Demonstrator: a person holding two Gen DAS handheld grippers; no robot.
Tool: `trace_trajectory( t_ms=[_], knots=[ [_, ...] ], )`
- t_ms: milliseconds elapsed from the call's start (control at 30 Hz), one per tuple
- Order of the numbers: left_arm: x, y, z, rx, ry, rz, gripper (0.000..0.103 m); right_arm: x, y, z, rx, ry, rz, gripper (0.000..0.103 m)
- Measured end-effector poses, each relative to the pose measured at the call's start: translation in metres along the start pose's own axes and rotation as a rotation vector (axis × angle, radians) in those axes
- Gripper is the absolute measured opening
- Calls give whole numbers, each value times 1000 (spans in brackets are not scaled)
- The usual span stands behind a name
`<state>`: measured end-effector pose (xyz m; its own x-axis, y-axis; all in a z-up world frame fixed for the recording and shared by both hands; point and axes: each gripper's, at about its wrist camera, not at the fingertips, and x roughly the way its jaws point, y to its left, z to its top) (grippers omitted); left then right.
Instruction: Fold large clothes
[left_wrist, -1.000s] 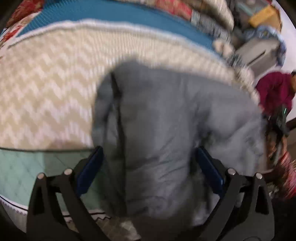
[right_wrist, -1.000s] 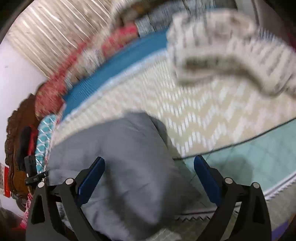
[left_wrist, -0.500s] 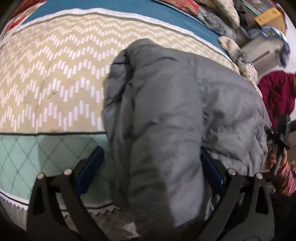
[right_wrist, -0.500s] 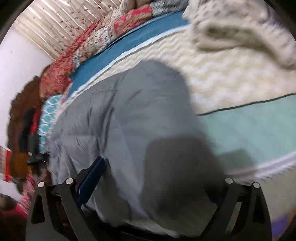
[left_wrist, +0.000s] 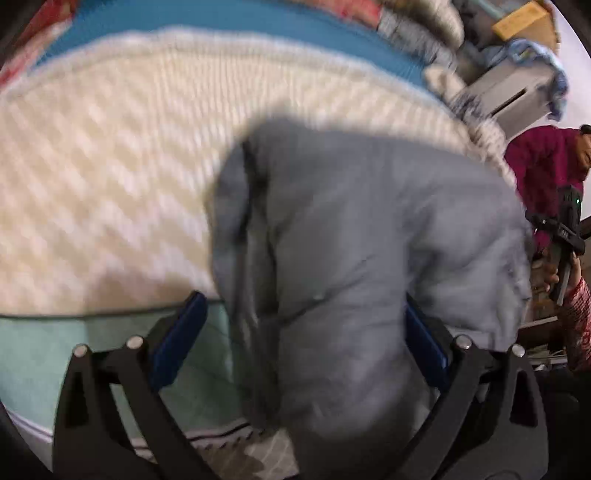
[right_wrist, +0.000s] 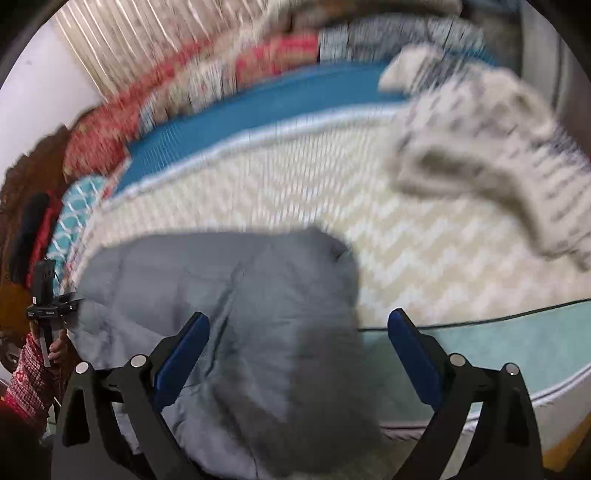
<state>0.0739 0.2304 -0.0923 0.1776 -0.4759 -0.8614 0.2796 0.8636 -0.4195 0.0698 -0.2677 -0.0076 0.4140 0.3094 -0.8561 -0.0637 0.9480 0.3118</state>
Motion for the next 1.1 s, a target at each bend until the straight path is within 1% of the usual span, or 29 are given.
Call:
trace_trajectory(
  t_ms=[33, 100, 167, 200, 233, 267, 300, 333, 400, 433, 467, 500, 533, 567, 633, 700, 767, 833, 900, 1000, 1033, 1067, 1100],
  knots=[
    [8, 0, -3, -16, 1, -21, 97, 15, 3, -5, 3, 31, 16, 96],
    [11, -3, -7, -25, -41, -30, 97, 41, 9, -20, 55, 79, 62, 96],
    [10, -5, -10, -50, -54, -51, 97, 51, 17, -35, 88, 81, 101, 97],
    [10, -7, -12, -58, -57, -67, 97, 51, 21, -39, 85, 76, 112, 97],
    [10, -9, -14, -65, -62, -96, 97, 52, 25, -43, 83, 73, 126, 97],
    [9, -10, -18, -71, -73, -128, 97, 53, 27, -47, 95, 76, 159, 98],
    [9, -9, -20, -75, -79, -137, 97, 53, 26, -49, 110, 77, 175, 98],
    [11, -8, -22, -82, -86, -134, 97, 55, 25, -50, 116, 75, 179, 97],
    [17, -5, -24, -110, -89, -114, 95, 56, 24, -48, 115, 74, 172, 87],
    [16, -8, -25, -117, -111, -93, 83, 55, 23, -46, 124, 73, 169, 68],
    [12, -12, -26, -114, -128, -90, 63, 51, 20, -43, 151, 72, 202, 51],
    [9, -16, -26, -121, -137, -102, 55, 49, 20, -42, 176, 70, 239, 45],
    [6, -19, -26, -132, -149, -108, 43, 44, 22, -39, 191, 64, 274, 36],
    [2, -25, -24, -138, -166, -111, 34, 40, 27, -37, 184, 56, 283, 32],
    [-10, -36, -20, -135, -211, -126, 29, 25, 42, -29, 141, 19, 311, 29],
    [-30, -49, -13, -126, -281, -153, 29, 8, 58, -14, 101, -35, 328, 28],
    [-48, -57, -2, -115, -338, -167, 29, -6, 73, 8, 70, -81, 356, 28],
    [-69, -59, 9, -103, -392, -154, 29, -9, 91, 32, 27, -101, 367, 28],
    [-92, -54, 21, -99, -451, -133, 29, -6, 118, 62, -28, -113, 376, 28],
    [-134, -28, 41, -102, -542, -76, 29, 9, 172, 119, -126, -125, 390, 28],
    [-146, -18, 48, -111, -565, -60, 29, 15, 189, 136, -158, -132, 392, 28],
    [-162, -1, 58, -130, -603, -35, 29, 24, 217, 164, -206, -144, 393, 28],
    [-172, 10, 67, -148, -631, -16, 29, 30, 231, 180, -231, -150, 395, 28]
  ],
)
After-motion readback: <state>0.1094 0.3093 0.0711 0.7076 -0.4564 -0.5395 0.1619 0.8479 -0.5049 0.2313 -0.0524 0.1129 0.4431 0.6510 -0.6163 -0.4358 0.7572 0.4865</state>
